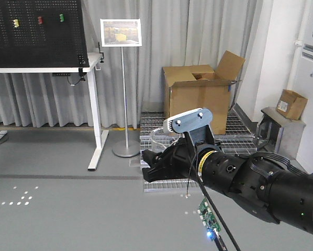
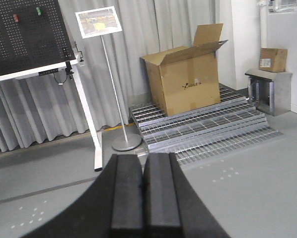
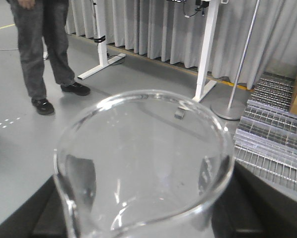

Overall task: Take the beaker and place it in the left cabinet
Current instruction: 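Carry the beaker in the right gripper toward the open white cabinet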

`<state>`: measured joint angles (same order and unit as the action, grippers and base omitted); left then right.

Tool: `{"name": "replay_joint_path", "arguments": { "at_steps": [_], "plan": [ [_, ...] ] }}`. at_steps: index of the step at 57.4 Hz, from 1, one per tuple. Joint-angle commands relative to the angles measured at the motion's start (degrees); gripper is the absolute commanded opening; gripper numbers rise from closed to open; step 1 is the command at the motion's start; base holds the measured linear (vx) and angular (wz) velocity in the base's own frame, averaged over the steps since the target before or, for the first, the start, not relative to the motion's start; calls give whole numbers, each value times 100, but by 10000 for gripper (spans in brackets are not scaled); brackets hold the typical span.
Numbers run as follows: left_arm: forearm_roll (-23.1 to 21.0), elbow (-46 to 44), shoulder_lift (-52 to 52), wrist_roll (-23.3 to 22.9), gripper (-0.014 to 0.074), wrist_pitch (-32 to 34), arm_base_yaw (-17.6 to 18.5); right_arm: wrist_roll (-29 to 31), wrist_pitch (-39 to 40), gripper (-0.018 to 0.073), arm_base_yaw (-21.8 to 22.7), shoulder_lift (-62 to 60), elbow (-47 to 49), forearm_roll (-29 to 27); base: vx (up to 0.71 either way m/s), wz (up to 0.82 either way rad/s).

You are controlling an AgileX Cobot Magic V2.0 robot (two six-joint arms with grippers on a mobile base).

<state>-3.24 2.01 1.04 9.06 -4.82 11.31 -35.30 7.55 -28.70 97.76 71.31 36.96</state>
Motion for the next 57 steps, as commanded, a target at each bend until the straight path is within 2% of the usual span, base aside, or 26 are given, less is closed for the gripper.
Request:
{"name": "replay_joint_path", "arguments": {
  "at_steps": [1, 57],
  "plan": [
    [-27, -151, 61, -14, -6, 482, 32, 30, 370, 208, 18, -272, 202, -7, 63, -3],
    [-27, -151, 61, -14, -6, 482, 32, 30, 385, 208, 18, -272, 202, -7, 58, -1]
  ]
}}
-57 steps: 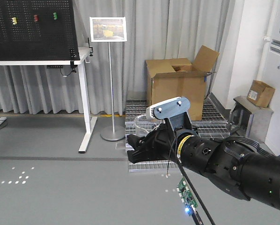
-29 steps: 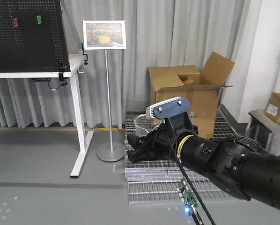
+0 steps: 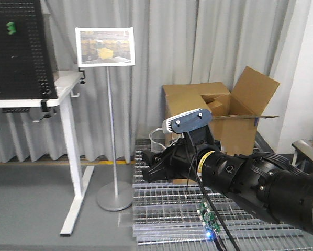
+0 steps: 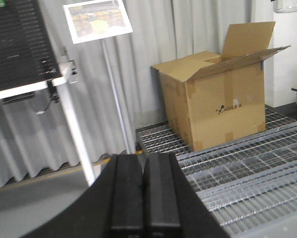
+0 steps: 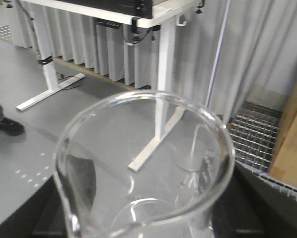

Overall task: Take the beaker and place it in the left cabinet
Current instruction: 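Carry the beaker in the right gripper toward the open white cabinet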

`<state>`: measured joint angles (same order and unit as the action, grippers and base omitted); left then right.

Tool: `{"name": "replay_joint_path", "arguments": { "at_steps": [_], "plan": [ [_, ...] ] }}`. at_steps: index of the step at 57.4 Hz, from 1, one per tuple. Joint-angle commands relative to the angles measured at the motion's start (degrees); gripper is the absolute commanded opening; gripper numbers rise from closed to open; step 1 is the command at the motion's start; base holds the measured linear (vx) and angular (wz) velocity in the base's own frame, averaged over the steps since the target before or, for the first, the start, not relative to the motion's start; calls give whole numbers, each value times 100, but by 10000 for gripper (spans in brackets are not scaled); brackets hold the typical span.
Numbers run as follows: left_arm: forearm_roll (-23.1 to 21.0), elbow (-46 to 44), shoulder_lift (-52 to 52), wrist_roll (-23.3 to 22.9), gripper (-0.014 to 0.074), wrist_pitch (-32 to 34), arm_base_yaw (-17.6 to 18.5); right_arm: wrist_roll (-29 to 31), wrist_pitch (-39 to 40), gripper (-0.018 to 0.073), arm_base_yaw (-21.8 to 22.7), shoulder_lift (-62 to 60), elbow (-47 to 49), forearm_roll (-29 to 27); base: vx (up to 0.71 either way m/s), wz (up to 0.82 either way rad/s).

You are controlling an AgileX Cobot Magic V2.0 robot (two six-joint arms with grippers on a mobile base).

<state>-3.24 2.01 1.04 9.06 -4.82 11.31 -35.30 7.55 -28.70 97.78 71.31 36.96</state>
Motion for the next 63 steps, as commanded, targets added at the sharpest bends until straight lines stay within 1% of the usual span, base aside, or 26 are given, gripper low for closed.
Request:
{"name": "replay_joint_path", "arguments": {
  "at_steps": [1, 11, 22, 63],
  "plan": [
    [-27, -151, 61, -14, -6, 482, 32, 30, 385, 208, 18, -274, 202, -7, 49, -22],
    [-27, -151, 52, -14, -6, 519, 32, 30, 379, 208, 18, -274, 202, -7, 47, -34],
    [-27, -151, 52, -14, -6, 519, 32, 30, 385, 208, 18, -274, 202, -7, 42, -53],
    [-27, -151, 52, -14, -6, 519, 32, 30, 371, 208, 18, -242, 202, -7, 35, -66]
  ]
}}
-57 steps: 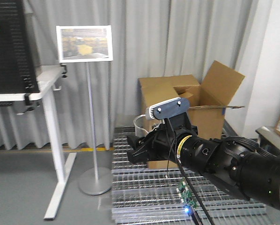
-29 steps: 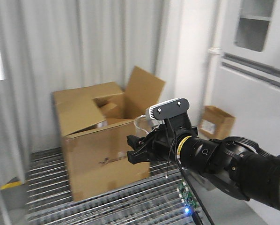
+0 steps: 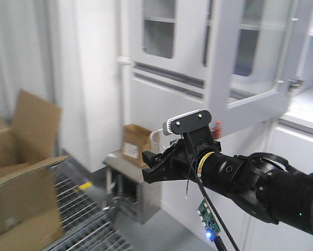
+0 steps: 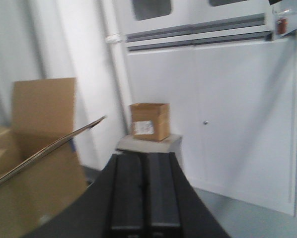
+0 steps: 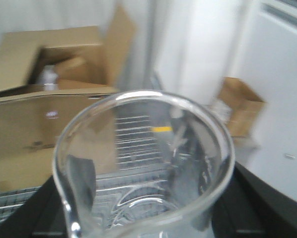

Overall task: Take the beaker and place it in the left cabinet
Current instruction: 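Carry the beaker in the right gripper toward the open white cabinet, then lower the held beaker onto the blue tray on the shelf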

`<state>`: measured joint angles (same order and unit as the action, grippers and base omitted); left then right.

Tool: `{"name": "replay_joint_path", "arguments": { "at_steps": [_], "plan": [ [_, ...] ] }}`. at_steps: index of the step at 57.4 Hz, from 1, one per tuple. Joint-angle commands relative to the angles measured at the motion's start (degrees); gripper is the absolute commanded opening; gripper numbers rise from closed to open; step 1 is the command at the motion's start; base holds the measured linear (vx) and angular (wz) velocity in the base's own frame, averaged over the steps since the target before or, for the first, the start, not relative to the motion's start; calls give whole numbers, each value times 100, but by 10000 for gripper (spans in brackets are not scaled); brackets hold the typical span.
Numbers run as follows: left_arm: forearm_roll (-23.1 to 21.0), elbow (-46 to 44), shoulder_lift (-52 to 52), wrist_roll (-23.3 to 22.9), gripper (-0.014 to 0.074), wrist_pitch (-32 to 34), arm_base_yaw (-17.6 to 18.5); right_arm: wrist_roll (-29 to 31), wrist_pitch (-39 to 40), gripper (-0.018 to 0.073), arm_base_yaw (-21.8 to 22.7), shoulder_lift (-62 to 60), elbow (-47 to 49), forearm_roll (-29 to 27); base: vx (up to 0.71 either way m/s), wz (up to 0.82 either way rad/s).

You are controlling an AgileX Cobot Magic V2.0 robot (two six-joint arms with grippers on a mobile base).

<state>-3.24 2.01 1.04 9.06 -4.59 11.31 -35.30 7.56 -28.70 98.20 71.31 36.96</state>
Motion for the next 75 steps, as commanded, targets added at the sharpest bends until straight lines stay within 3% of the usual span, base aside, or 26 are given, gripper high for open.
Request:
{"name": "replay_joint_path", "arguments": {
  "at_steps": [1, 44, 75],
  "plan": [
    [-27, -151, 52, -14, -6, 496, 32, 30, 340, 208, 18, -285, 202, -7, 31, -69],
    [-27, -151, 52, -14, -6, 496, 32, 30, 340, 208, 18, -285, 202, -7, 24, -72],
    [-27, -151, 52, -14, -6, 496, 32, 30, 340, 208, 18, -285, 202, -7, 25, -33]
  ]
}}
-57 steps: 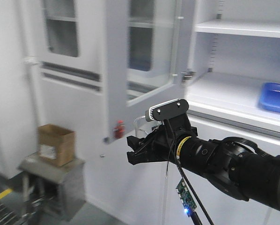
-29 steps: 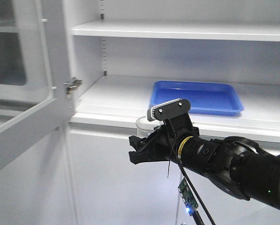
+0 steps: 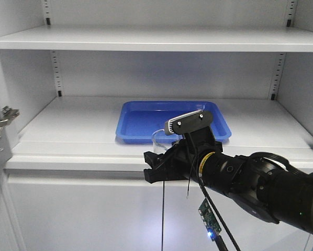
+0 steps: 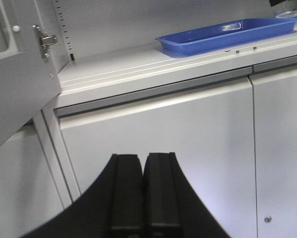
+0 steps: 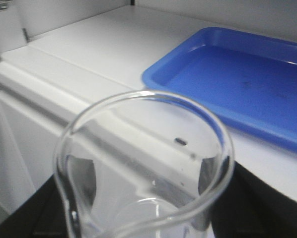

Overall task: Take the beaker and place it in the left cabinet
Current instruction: 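Lower the held beaker onto the blue tray on the shelf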

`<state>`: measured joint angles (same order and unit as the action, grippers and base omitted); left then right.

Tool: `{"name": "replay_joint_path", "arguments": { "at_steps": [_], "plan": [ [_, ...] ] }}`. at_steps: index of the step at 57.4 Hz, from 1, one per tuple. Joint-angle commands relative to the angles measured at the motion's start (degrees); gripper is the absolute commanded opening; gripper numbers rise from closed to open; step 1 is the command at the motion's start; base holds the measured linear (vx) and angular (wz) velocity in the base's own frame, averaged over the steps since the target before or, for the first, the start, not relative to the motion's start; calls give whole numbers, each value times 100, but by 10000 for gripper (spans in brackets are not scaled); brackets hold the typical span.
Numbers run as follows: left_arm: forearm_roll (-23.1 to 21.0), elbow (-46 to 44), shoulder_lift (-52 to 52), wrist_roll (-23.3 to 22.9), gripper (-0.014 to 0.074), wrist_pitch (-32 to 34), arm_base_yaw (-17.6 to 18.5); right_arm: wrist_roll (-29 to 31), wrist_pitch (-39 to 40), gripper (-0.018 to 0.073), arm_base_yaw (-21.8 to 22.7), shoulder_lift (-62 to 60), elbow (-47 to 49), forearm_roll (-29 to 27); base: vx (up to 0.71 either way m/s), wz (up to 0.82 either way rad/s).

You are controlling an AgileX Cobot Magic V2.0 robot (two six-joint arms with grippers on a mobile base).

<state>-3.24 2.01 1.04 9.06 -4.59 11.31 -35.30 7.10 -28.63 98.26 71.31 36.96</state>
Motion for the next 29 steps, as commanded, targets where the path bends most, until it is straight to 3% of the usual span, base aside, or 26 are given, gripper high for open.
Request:
{"name": "replay_joint_path", "arguments": {
  "at_steps": [1, 29],
  "plan": [
    [-27, -151, 52, -14, -6, 496, 32, 30, 387, 208, 11, -291, 202, -7, 27, -14],
    [-27, -151, 52, -14, -6, 496, 32, 30, 387, 208, 11, -291, 202, -7, 24, -7]
  ]
}}
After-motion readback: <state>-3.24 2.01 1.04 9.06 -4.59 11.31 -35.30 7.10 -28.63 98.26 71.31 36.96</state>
